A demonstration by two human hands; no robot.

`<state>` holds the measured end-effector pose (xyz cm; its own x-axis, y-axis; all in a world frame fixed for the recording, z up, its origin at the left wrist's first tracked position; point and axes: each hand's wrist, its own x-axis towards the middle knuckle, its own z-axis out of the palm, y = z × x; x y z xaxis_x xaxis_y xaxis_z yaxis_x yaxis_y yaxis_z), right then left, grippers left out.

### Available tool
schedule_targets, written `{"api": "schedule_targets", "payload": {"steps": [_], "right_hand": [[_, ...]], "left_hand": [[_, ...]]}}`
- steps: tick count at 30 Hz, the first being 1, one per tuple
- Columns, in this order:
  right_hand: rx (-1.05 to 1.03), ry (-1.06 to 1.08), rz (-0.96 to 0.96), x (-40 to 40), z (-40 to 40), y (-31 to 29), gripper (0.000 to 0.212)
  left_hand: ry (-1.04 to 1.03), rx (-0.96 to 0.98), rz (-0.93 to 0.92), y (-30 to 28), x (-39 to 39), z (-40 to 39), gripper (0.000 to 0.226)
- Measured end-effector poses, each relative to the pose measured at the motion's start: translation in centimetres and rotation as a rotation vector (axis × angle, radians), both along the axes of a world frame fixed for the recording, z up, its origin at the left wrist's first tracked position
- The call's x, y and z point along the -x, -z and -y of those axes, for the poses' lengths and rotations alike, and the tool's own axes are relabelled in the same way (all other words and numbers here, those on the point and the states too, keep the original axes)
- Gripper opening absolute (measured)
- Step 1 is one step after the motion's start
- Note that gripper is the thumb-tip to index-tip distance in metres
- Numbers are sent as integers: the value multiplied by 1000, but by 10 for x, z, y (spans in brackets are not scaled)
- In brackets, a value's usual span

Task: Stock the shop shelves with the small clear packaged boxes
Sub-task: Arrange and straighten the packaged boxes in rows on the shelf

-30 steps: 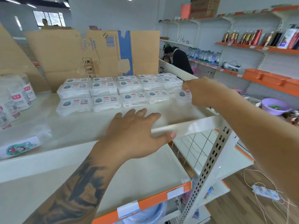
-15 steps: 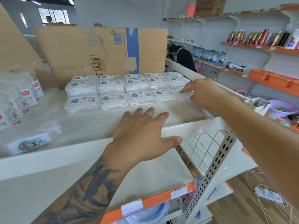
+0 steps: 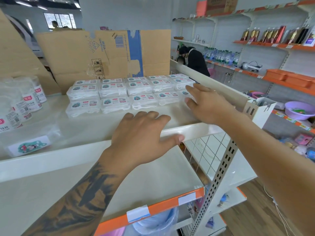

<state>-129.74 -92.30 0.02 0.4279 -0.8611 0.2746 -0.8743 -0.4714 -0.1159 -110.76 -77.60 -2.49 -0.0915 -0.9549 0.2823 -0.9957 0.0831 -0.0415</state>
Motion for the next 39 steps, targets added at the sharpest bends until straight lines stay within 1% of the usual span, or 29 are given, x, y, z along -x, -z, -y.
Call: {"api": "schedule_targets", "payload": {"steps": [2,4,7,9,12,17,19,25,27,29,31,33,36,37,39], "right_hand": [[62,-51,127,3,-24,9,57],[157,-78,211,5,-47,24,59],[294,-123,270,3,-72,53,60],[345,-155,303,1,-83,71,59],[405,-174,334,-7,-96,89,57],[447,-228,350,-28,-120,107,60],[452,-250,381,-35,-129,114,63],[486,-354,441,-63,-157,126,61],[489,-381,467,-79,-165,121,58],[479,-395,476,-97,-171,115,58],[476,-400,465,-118,-179,111,59],[487,-403,459,-138,-186,108,59],[502,-369,455,-166,-195,106,59],[504,-348,451,-175,-199,106,59],[502,-323,449,-189,-207,106,60]], "left_hand": [[-11,39,-22,-1,2,-4,73],[-42,71,-44,1,4,-11,70],[-77,127,-46,12,8,-24,63],[-96,181,-57,20,9,-35,59],[-138,231,-87,33,8,-52,61],[-227,251,-88,46,1,-89,61],[-247,293,-99,49,-5,-105,60],[-304,579,-165,43,-47,-139,47],[-355,632,-186,32,-69,-145,46],[-444,604,-208,20,-94,-148,51],[-533,524,-229,12,-119,-153,58],[-576,451,-269,4,-141,-159,62],[-518,347,-449,-3,-164,-165,62],[-480,335,-502,-4,-169,-167,61],[-409,371,-536,-4,-179,-171,57]]}}
